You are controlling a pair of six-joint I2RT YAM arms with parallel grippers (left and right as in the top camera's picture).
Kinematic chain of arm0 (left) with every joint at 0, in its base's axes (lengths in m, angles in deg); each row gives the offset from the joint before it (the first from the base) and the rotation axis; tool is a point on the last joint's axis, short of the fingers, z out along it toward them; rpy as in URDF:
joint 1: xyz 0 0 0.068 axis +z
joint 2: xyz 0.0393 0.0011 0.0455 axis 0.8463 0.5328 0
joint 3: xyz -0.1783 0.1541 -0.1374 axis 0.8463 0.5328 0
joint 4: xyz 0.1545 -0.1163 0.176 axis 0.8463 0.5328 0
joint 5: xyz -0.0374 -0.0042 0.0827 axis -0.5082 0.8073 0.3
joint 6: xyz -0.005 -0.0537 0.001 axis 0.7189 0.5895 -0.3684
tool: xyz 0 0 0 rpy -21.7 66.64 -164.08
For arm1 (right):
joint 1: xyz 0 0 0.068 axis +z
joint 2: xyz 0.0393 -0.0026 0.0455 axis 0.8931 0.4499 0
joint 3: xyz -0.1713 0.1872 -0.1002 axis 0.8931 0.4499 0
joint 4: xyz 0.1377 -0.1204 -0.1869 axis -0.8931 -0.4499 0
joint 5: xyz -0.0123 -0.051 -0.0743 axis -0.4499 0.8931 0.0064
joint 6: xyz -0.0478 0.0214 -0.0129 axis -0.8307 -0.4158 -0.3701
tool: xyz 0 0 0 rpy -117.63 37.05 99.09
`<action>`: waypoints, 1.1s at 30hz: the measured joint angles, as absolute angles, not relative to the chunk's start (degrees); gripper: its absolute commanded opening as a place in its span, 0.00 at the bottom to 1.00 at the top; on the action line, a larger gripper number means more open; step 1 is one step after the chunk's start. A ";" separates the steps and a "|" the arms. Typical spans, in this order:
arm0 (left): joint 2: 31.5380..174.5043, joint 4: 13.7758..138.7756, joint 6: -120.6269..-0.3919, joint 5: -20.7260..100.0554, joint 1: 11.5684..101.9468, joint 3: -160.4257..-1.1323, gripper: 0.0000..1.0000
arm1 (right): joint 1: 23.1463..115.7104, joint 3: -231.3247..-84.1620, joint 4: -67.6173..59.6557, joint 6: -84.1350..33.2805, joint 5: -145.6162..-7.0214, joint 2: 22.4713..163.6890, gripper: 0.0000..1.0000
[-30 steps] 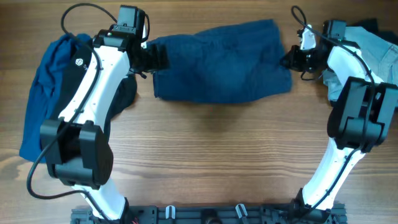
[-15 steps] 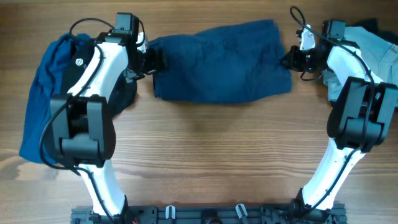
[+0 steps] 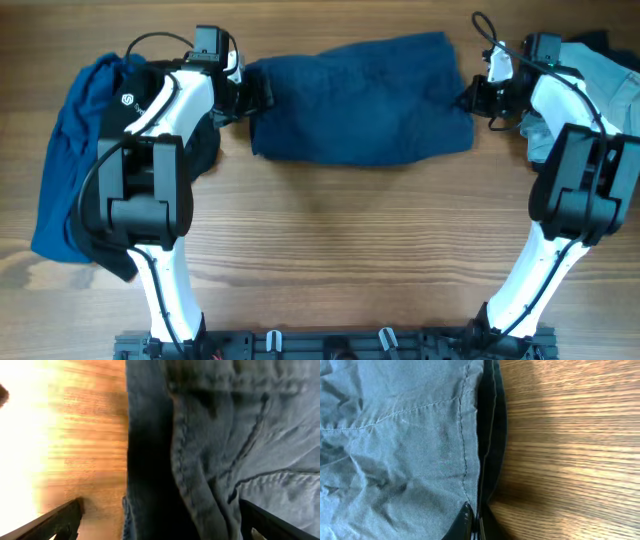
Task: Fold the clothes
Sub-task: 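Grasp the folded shorts' top corners with both grippers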
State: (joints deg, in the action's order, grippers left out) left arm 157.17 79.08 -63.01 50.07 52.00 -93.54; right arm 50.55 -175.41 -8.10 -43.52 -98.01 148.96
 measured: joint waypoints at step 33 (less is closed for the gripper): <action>158.42 84.09 -64.06 42.33 58.36 -93.85 0.04 | 54.40 -175.41 -8.01 -43.04 -99.78 148.96 0.04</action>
State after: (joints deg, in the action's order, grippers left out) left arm 158.42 84.09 -64.06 42.33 58.36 -93.85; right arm 54.40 -175.41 -8.01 -43.04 -99.78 148.96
